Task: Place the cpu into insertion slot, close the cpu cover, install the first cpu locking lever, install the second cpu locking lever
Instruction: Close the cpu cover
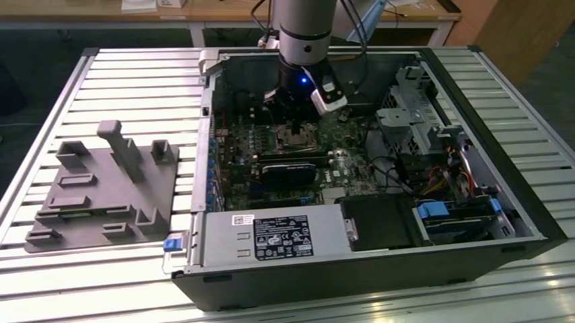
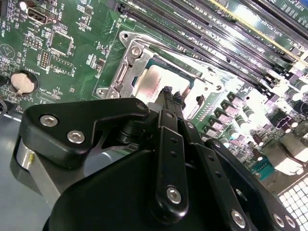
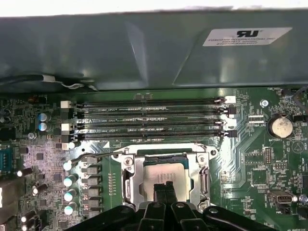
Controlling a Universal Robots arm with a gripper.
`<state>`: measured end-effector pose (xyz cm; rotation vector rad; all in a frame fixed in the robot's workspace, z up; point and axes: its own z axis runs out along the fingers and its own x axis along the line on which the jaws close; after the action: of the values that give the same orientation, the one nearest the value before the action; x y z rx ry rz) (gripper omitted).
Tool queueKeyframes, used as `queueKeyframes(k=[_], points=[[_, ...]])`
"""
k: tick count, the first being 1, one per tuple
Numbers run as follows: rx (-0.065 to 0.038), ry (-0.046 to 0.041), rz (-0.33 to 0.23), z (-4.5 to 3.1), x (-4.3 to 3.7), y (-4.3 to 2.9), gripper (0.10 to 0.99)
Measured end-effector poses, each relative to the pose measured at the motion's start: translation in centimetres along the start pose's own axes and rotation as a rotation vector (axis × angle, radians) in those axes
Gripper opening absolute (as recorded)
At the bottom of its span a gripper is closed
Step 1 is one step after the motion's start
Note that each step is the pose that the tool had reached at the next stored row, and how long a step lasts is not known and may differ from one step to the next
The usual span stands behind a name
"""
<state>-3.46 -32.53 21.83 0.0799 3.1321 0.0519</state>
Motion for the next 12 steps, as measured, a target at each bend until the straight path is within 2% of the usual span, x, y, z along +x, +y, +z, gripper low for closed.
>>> queueKeyframes(k=[6,12], points=[[0.004,-0.0084,0.041,0.11,0.01,-0.01,0.106],[0.004,-0.0118,0.07,0.17,0.32,-0.02,0.106]])
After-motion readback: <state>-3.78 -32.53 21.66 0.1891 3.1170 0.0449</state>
